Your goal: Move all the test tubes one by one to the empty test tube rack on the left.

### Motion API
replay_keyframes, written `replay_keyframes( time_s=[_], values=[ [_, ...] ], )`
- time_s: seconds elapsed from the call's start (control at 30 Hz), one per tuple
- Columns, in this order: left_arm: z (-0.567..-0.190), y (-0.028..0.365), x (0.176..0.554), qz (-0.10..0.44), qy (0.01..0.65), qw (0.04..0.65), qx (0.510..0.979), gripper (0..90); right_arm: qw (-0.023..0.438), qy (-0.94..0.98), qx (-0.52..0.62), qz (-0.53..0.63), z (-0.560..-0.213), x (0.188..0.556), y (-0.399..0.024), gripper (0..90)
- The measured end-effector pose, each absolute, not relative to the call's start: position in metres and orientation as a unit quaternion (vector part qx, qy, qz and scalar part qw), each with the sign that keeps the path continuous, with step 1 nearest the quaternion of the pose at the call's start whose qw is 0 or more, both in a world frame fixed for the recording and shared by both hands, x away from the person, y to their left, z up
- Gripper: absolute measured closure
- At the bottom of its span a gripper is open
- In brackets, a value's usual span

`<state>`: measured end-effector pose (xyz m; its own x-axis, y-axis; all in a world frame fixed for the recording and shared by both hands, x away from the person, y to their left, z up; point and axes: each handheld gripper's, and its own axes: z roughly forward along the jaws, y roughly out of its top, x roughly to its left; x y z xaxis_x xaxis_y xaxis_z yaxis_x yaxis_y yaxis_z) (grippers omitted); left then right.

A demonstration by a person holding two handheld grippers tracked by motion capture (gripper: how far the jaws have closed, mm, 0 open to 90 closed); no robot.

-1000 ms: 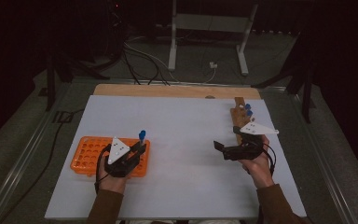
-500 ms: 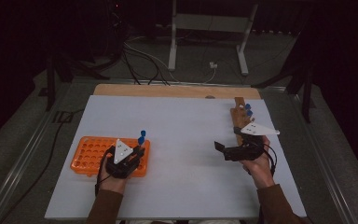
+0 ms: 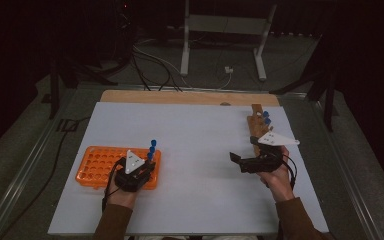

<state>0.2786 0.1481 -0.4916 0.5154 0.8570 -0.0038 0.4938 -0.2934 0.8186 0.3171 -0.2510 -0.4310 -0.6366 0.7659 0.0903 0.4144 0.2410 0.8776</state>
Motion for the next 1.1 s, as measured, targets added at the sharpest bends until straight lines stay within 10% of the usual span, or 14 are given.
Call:
replay_keyframes(
  time_s=[0.37,1.1],
  values=[
    [-0.492,0.149,0.278,0.213,0.442,0.412,0.768,75.9,0.189,0.761,0.391,0.481,-0.429,0.319,-0.258,0.1],
    [-0.473,0.161,0.27,0.241,0.455,0.482,0.709,19.3,0.253,0.75,0.43,0.433,-0.429,0.34,-0.295,0.8]
  ],
)
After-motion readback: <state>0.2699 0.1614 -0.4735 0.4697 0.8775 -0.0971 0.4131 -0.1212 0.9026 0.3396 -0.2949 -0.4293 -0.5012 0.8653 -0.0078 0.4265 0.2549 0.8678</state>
